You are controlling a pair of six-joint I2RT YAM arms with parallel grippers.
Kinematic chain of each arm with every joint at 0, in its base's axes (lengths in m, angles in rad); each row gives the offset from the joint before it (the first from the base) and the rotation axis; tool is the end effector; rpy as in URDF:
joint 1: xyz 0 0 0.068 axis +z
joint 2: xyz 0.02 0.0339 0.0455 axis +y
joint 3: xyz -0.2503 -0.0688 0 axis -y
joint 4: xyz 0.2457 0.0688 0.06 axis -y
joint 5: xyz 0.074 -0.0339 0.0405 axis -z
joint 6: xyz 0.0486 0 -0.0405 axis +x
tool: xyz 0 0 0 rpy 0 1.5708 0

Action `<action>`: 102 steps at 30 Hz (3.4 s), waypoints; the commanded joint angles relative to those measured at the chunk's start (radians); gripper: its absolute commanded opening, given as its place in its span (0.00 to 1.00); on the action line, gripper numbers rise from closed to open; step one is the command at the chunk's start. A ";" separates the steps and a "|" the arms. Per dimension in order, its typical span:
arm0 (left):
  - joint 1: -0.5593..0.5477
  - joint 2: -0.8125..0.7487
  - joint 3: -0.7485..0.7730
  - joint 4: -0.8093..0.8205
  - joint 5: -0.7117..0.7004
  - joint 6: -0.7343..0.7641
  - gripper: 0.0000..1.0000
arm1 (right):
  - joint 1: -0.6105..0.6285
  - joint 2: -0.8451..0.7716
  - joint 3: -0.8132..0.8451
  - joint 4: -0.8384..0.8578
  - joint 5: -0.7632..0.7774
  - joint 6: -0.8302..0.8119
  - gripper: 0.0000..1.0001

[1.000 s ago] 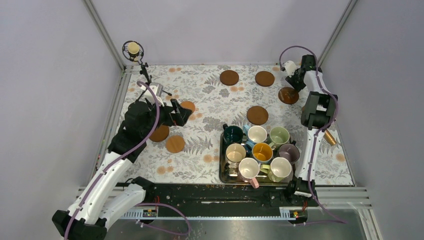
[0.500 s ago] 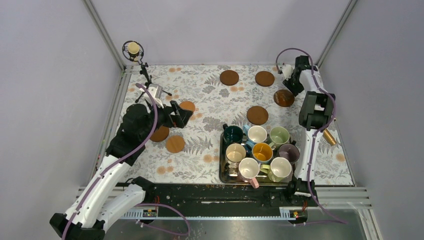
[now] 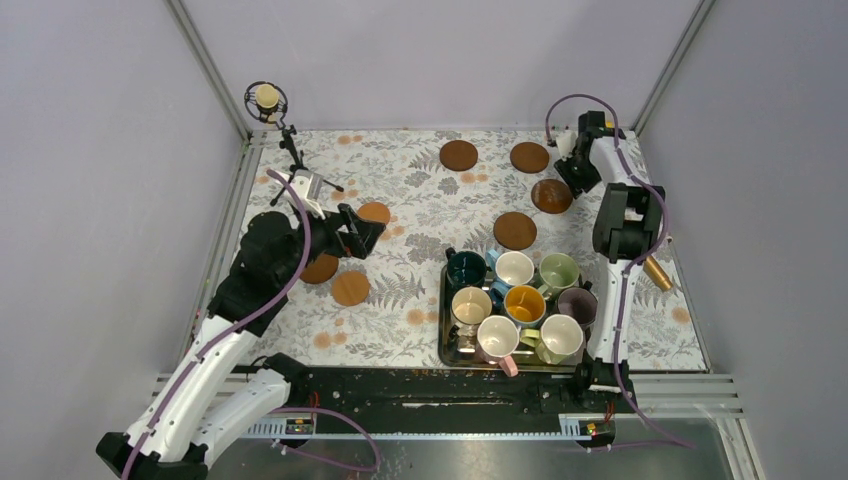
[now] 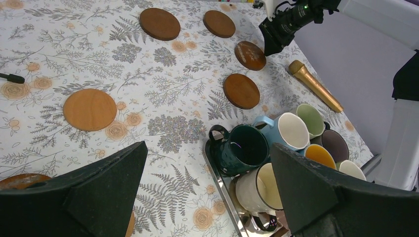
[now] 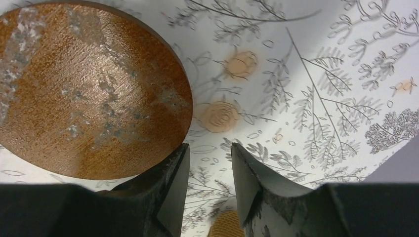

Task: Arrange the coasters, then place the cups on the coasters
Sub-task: Move the coaster to the center of the board.

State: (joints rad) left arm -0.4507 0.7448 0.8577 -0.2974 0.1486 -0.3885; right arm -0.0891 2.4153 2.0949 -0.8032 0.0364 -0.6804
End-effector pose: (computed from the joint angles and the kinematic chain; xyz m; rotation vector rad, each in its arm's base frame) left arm 0.1709 -0.0907 0.3481 0.1681 1.8048 -0.7352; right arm 0.5100 -0.0473 0.1488 -0.7838 2.6120 -0.2788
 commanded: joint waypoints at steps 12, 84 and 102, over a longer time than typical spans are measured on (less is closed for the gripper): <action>-0.003 -0.019 0.017 0.047 -0.019 0.020 0.99 | 0.083 0.027 0.148 -0.036 0.004 -0.050 0.45; -0.020 -0.031 0.018 0.041 -0.027 0.023 0.99 | -0.004 -0.278 -0.462 0.540 0.123 1.553 0.45; -0.020 -0.039 0.020 0.040 -0.035 0.027 0.99 | 0.007 -0.209 -0.343 0.439 0.024 1.558 0.44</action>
State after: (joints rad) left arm -0.4664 0.7250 0.8577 -0.2985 0.1268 -0.3805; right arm -0.0975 2.1899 1.6947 -0.3149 0.0917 0.8539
